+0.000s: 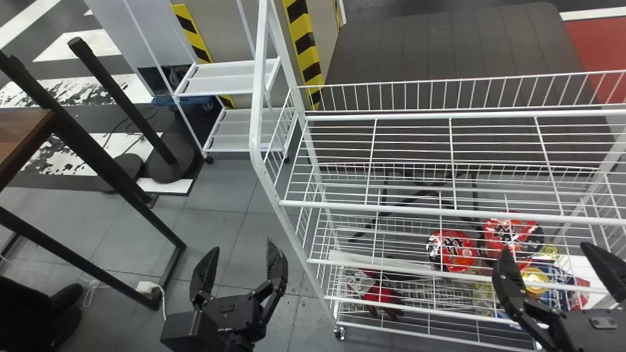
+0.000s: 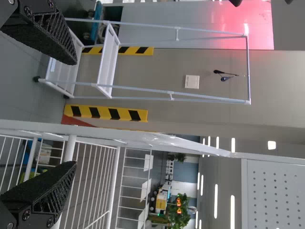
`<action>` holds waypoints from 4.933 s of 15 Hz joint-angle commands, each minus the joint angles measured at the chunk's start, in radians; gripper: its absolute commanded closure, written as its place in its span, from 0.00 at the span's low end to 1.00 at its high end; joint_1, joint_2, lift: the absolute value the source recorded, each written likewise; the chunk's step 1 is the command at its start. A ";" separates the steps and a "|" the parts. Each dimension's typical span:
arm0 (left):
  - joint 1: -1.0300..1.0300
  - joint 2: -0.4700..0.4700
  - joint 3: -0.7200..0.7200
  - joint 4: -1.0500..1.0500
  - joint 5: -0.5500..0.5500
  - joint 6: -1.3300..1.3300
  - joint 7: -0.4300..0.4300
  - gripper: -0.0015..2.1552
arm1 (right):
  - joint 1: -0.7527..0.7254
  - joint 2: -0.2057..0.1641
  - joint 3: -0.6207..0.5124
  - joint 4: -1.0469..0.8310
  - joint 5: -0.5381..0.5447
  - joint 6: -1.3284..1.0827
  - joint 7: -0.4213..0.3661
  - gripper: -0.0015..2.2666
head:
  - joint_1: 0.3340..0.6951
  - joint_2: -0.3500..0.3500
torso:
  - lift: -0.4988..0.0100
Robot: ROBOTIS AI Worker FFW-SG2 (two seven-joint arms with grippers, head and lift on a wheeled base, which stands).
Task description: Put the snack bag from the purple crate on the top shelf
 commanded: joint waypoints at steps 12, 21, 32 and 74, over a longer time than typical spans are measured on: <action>-0.009 -0.003 -0.011 0.002 0.002 0.010 0.006 0.03 | 0.006 -0.001 -0.021 -0.003 -0.006 -0.014 0.041 0.00 | 1.00 0.86 | 0.98; -0.009 -0.003 -0.020 0.002 -0.001 0.010 0.014 0.03 | 0.022 -0.004 -0.021 -0.017 0.000 -0.001 -0.015 0.00 | 1.00 0.83 | 0.90; -0.005 -0.003 -0.020 -0.004 -0.001 0.000 0.014 0.03 | 0.031 0.000 -0.021 -0.022 0.011 -0.004 -0.016 0.00 | 1.00 0.82 | 0.81; 0.037 -0.003 -0.024 -0.030 -0.012 -0.052 0.037 0.03 | 0.042 -0.018 -0.012 -0.022 0.040 -0.004 -0.035 0.00 | 1.00 0.83 | 0.48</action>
